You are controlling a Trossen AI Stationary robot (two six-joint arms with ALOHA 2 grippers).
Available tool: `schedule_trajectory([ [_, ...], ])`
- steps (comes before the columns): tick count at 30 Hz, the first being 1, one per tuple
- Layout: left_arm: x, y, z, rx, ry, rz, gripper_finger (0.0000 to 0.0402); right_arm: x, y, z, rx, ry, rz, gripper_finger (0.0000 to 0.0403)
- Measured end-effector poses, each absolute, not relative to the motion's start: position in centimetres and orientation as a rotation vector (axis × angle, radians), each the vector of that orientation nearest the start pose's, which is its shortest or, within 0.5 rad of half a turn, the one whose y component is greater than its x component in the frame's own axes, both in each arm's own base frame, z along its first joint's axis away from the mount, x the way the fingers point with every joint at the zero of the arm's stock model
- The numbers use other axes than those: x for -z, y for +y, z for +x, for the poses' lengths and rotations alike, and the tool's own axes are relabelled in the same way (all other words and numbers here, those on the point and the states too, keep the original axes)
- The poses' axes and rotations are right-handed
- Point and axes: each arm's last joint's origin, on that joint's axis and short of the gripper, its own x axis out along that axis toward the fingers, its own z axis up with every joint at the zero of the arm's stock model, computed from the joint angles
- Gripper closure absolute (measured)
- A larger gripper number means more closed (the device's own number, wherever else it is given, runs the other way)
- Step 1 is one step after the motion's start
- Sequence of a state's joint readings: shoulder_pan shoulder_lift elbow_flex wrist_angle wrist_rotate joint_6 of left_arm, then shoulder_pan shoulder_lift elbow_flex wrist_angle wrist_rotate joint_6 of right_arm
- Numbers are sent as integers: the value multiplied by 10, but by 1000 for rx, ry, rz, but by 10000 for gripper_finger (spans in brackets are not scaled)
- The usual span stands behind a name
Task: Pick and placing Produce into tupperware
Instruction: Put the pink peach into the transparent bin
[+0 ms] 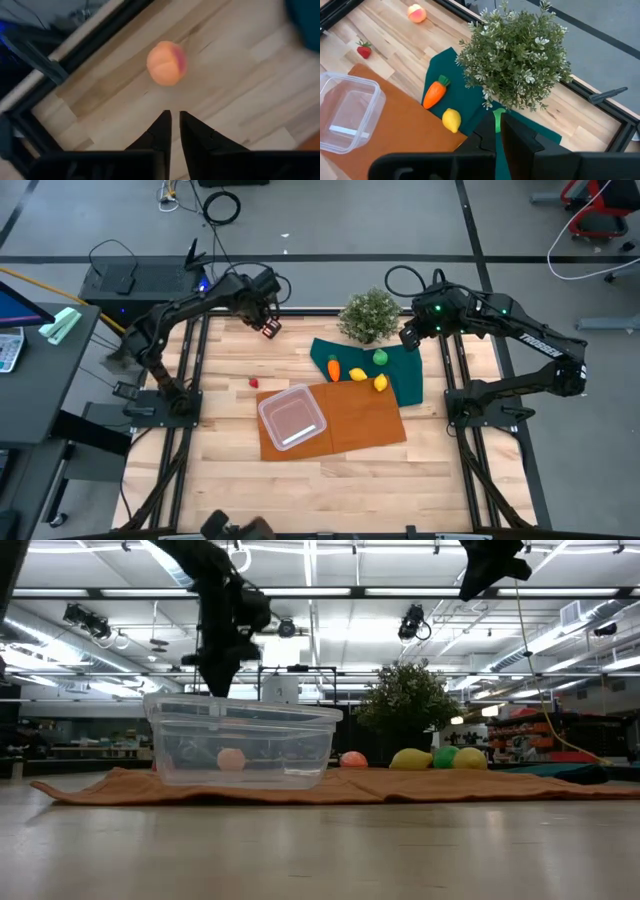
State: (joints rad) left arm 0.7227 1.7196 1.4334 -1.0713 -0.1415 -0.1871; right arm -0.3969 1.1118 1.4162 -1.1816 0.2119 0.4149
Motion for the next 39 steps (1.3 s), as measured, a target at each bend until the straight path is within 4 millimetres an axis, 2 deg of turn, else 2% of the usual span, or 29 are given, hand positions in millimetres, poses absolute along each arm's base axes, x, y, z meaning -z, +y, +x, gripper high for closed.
schedule_trajectory([
  [6, -237, 243, 242, -812, 1290, -672, 282, -397, -75, 164, 746, 757, 458, 403],
  [11, -235, 248, 246, -771, 1273, -592, 228, -397, -75, 164, 748, 756, 461, 403],
  [15, -235, 249, 251, -745, 1249, -542, 209, -397, -75, 164, 751, 754, 467, 403],
  [23, -236, 249, 254, -809, 1194, -614, 203, -397, -75, 164, 750, 754, 468, 403],
  [26, -236, 249, 254, -811, 1189, -613, 179, -397, -75, 164, 750, 754, 469, 403],
  [34, -237, 252, 256, -881, 1129, -664, 80, -397, -75, 164, 757, 745, 493, 402],
  [39, -226, 255, 256, -916, 1157, -726, 47, -397, -75, 164, 758, 744, 496, 402],
])
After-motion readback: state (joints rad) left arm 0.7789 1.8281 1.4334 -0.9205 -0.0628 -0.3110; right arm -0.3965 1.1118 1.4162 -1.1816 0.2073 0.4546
